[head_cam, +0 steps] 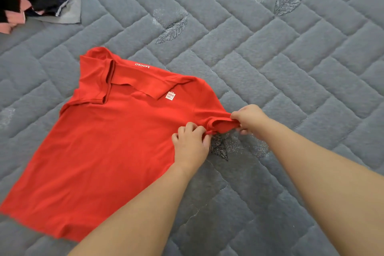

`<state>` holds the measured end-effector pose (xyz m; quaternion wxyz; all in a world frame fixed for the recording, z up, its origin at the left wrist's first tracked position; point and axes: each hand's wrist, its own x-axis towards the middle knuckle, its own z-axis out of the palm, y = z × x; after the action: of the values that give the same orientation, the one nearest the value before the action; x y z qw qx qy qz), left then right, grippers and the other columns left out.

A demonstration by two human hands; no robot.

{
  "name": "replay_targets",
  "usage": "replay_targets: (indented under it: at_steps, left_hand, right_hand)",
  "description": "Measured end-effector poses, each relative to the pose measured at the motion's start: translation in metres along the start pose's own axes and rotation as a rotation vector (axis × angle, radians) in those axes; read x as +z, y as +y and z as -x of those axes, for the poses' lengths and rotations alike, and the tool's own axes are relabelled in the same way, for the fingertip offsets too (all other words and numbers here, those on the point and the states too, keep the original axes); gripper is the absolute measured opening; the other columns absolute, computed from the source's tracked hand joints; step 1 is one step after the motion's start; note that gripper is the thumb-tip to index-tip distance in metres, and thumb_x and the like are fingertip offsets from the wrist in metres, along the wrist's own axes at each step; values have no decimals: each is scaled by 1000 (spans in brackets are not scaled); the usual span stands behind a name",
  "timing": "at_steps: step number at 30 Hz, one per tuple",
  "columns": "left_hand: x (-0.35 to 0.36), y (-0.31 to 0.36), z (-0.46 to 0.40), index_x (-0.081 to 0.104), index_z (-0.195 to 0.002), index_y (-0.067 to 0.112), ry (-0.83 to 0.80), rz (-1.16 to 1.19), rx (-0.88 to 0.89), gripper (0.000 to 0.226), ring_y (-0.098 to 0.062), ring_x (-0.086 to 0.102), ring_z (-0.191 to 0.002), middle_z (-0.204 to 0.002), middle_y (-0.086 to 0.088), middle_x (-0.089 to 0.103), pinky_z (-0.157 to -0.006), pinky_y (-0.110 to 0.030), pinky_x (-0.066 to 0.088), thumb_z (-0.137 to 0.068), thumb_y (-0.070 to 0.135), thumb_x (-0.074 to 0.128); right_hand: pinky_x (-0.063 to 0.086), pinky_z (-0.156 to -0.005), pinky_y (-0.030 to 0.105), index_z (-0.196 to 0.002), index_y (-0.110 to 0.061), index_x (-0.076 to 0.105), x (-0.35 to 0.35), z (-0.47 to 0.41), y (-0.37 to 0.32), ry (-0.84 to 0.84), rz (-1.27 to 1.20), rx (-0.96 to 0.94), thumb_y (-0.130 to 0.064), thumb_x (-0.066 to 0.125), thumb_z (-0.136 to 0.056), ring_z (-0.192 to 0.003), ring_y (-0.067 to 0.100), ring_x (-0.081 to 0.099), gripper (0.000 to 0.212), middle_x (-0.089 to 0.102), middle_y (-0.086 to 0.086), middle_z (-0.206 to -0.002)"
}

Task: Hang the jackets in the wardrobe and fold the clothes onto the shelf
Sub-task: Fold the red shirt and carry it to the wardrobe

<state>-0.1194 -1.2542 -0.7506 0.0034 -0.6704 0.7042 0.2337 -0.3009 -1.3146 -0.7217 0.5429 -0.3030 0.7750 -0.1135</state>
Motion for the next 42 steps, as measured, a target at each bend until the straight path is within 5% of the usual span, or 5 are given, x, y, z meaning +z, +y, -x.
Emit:
replay_targets:
  at_steps: [7,14,30,36,42]
  left_hand:
    - [-83,-54,-32,56,-87,21,-213,1317,-559,19,-13,44,-69,-75,4,51,-64,-30,33,-102,29,48]
    - [-97,-171,-12,56,-128,15,-28,625,-705,38,-30,56,-110,-125,-11,56,-94,-34,45,-91,24,56]
    - [-127,-404,108,24,-153,17,-74,191,-1045,77,-37,20,-144,-160,-11,20,-119,-49,15,-86,35,57]
    - [-142,-427,114,60,-120,11,-279,-96,-820,42,-39,45,-129,-135,-19,54,-112,-49,30,-84,30,55]
    - [-198,-395,79,64,-96,4,-300,711,-962,12,-27,64,-62,-85,-20,66,-49,-34,56,-88,3,55]
  right_hand:
    - [38,-56,24,-78,-19,63,41,23,-103,-83,-371,-205,-20,57,-95,-57,8,55,18,62,0,-74]
    - [32,-108,37,-142,-15,41,171,49,-61,391,-87,103,-34,60,-86,-131,35,41,62,39,16,-143]
    - [33,-105,43,-123,-9,57,371,178,27,417,196,595,-36,61,-83,-125,34,49,48,56,15,-132]
    - [52,-91,36,-121,0,61,374,196,23,-87,166,552,-19,59,-89,-100,28,65,37,66,15,-110]
    - [35,-51,26,-66,-11,46,318,192,-37,-235,-375,683,-14,51,-96,-45,18,43,31,49,4,-52]
